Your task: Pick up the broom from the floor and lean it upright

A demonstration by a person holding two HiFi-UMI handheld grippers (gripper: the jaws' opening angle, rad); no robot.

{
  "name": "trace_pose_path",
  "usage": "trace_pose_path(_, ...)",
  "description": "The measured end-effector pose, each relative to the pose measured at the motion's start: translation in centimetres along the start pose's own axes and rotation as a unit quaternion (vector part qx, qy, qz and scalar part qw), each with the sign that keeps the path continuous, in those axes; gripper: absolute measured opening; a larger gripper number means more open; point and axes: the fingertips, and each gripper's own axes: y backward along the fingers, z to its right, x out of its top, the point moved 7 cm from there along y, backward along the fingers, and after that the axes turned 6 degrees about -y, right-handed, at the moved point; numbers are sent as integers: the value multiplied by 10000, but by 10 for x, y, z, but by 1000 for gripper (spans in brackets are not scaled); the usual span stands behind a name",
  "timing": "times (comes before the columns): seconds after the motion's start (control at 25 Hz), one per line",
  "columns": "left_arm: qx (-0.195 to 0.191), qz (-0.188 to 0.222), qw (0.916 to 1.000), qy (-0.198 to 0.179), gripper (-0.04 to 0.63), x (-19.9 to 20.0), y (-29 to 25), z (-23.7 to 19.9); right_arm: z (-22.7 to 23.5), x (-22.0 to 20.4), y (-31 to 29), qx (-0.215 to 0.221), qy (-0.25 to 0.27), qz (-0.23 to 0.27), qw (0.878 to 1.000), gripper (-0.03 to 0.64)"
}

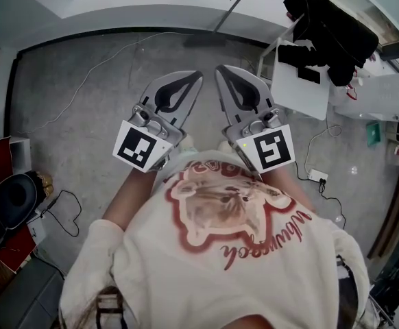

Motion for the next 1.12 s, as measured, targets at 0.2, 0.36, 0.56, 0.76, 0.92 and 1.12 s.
trace_pose_path(0.2, -105, -39, 9999, -20, 21, 2, -9, 15, 8, 10, 8, 43, 136, 89, 9999, 25)
trace_pose_path(0.36, -93, 6, 9999, -46, 21, 2, -12, 20, 9, 8, 15, 51, 156, 77, 9998, 25)
trace_pose_path(0.56, -78, -18, 10000, -23, 21, 1, -8, 23, 5, 4, 19, 80, 136, 33, 9999, 25)
trace_pose_path(0.76, -33, 12, 10000, -61, 21, 4, -2, 17, -1, 6, 16, 90, 161, 73, 9998, 25)
trace_pose_path(0.92, -38, 9, 10000, -56, 21, 3, 2, 13, -5, 5, 13, 83, 180, 96, 9998, 25)
trace_pose_path(1.12, -66, -5, 10000, -26, 21, 1, 4, 12, -7, 2, 12, 50, 191, 63, 9998, 25)
